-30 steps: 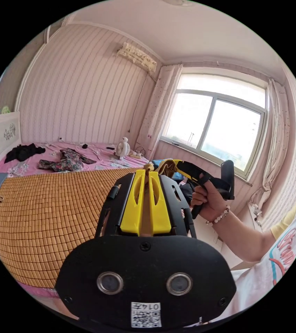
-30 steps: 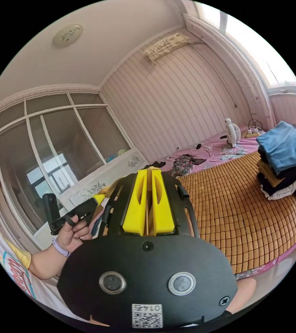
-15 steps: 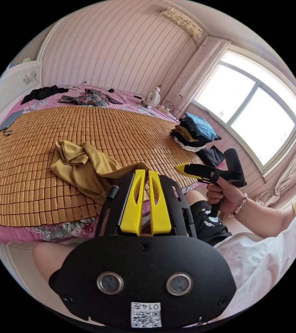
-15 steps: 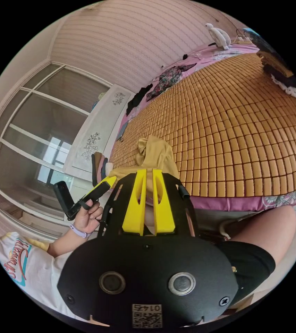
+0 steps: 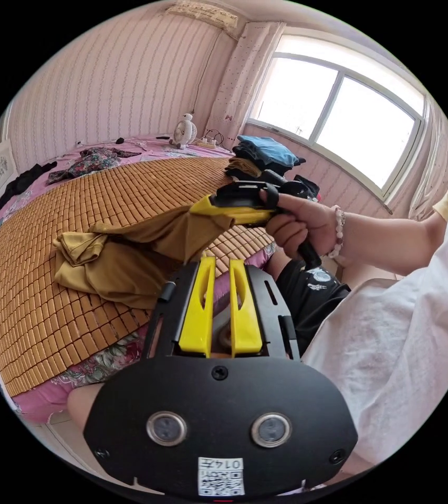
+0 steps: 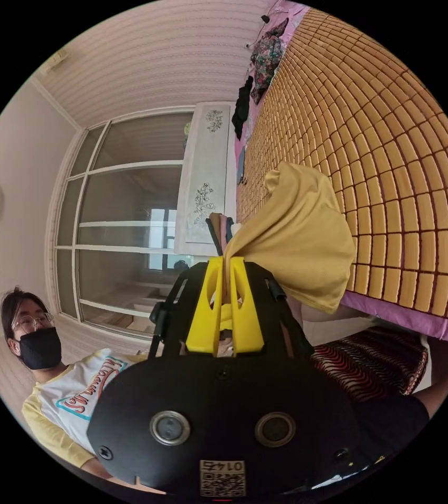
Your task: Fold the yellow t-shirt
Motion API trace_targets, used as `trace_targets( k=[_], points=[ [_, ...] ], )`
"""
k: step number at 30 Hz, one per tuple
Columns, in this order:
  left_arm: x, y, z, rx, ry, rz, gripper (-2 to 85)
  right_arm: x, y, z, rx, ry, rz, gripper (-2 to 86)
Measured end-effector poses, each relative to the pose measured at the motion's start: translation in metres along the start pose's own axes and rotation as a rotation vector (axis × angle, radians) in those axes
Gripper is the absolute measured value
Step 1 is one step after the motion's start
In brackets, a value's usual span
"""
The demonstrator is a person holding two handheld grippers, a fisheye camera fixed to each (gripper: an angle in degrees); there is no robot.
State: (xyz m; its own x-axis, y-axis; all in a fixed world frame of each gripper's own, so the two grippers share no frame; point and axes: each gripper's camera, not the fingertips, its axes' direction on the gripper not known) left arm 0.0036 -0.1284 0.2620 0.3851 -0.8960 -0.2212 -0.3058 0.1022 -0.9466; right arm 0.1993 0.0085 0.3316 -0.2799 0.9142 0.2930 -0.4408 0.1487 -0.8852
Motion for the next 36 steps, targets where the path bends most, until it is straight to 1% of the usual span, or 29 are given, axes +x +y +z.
trace_targets(
  k=[3, 6, 8, 11, 14, 17, 19, 22, 23, 26, 27, 29, 31, 33, 34, 36],
  points=[
    [-0.010, 0.011, -0.008, 0.010, -0.075, -0.026, 10.0, -0.028, -0.015, -0.010, 0.034, -0.066, -0.089, 10.8],
    [-0.015, 0.012, -0.017, 0.064, -0.123, -0.103, 14.3, -0.062, -0.027, 0.000, -0.006, -0.113, -0.191, 10.1],
    [-0.014, 0.009, -0.020, 0.084, -0.155, -0.105, 16.9, -0.082, -0.032, 0.011, -0.041, -0.139, -0.252, 9.6],
    [-0.011, 0.002, -0.025, 0.113, -0.198, -0.083, 11.3, -0.112, -0.040, 0.032, -0.113, -0.176, -0.332, 8.8],
    [-0.021, -0.003, -0.029, 0.079, -0.293, -0.116, 5.7, -0.132, -0.047, 0.043, -0.142, -0.152, -0.387, 7.1],
    [-0.038, -0.003, -0.040, 0.033, -0.356, -0.187, 0.2, -0.143, -0.054, 0.033, -0.081, -0.107, -0.409, 4.7],
    [-0.047, -0.003, -0.053, 0.054, -0.351, -0.184, 0.0, -0.147, -0.061, 0.019, -0.030, -0.085, -0.421, 2.7],
    [-0.070, -0.020, -0.083, 0.101, -0.441, -0.138, -0.2, -0.156, -0.083, 0.003, 0.056, -0.041, -0.431, 1.2],
    [-0.086, -0.036, -0.101, 0.141, -0.474, -0.161, -0.3, -0.160, -0.089, 0.001, 0.072, -0.033, -0.435, 1.2],
    [-0.116, -0.086, -0.157, 0.283, -0.489, -0.184, -0.5, -0.193, -0.122, -0.005, 0.138, -0.038, -0.514, 1.1],
    [-0.117, -0.107, -0.179, 0.356, -0.503, -0.142, -0.4, -0.210, -0.132, -0.008, 0.181, -0.062, -0.547, 1.0],
    [-0.107, -0.136, -0.208, 0.444, -0.554, -0.060, -0.4, -0.238, -0.142, -0.014, 0.239, -0.107, -0.618, 1.0],
    [-0.093, -0.158, -0.229, 0.504, -0.553, 0.017, -0.3, -0.269, -0.142, -0.026, 0.283, -0.176, -0.738, 0.9],
    [-0.075, -0.170, -0.234, 0.560, -0.492, 0.096, -0.2, -0.276, -0.134, -0.037, 0.286, -0.212, -0.808, 0.9],
    [-0.072, -0.170, -0.231, 0.556, -0.468, 0.106, -0.2, -0.271, -0.124, -0.046, 0.290, -0.196, -0.832, 0.9],
    [-0.068, -0.161, -0.201, 0.463, -0.317, 0.102, 0.4, -0.248, -0.106, -0.060, 0.304, -0.115, -0.809, 0.9]
  ],
)
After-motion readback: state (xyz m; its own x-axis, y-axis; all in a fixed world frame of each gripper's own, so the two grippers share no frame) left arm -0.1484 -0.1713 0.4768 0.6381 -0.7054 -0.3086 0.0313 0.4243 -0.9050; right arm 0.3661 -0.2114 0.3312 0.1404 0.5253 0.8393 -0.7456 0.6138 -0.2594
